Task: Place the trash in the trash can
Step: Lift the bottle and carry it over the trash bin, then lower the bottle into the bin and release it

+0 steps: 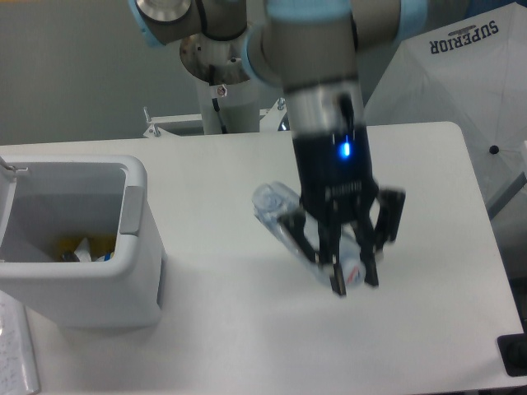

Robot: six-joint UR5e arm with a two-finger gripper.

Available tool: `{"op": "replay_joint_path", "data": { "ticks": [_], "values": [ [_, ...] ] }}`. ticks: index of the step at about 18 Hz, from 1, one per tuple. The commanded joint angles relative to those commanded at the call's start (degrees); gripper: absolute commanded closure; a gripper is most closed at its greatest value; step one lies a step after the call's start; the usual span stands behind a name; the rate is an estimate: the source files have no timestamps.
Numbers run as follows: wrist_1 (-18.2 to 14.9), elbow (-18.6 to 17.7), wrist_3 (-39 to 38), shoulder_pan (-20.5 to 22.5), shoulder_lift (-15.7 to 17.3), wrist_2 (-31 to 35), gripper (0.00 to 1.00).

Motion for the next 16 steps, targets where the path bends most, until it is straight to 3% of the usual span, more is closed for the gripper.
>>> {"op": "replay_joint_path", "data": {
  "ticks": [7, 16],
  "values": [
    [0.1, -1.2, 3.9, -8.8, 2.1, -0.1, 0.76],
    [0.0, -1.4, 4.5, -19.3, -0.6, 0.2, 0.76]
  ]
}}
